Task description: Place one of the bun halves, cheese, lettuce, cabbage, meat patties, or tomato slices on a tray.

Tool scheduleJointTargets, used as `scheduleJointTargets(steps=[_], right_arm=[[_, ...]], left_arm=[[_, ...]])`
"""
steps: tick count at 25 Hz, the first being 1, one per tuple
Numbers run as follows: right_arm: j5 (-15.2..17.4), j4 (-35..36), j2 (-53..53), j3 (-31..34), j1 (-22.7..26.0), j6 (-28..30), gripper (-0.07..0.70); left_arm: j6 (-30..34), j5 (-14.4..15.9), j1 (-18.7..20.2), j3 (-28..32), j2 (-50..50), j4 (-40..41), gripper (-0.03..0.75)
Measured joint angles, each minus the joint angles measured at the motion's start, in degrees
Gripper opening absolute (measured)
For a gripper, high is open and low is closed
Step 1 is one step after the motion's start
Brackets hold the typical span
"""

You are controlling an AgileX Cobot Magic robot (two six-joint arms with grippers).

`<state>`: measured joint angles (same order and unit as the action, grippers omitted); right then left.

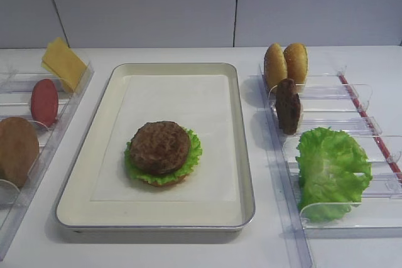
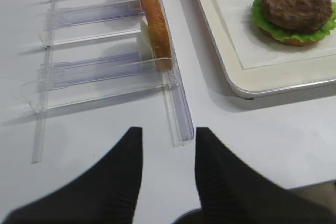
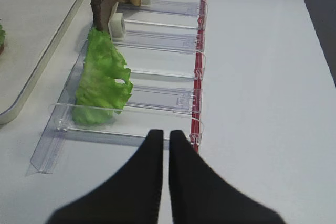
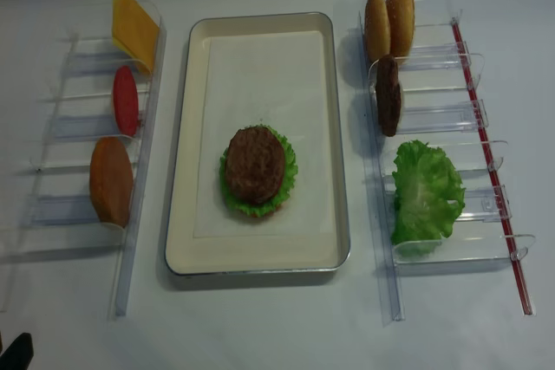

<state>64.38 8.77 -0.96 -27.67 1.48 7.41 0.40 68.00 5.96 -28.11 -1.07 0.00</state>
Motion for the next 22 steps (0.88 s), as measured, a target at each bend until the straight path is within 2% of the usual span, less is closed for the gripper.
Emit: scheduleJointTargets(steps=[22], right_arm=[[0.0, 0.0, 0.0, 0.0, 0.0, 0.0, 0.046]], left_arm=[[0.0, 0.0, 0.0, 0.0, 0.0, 0.0, 0.232]])
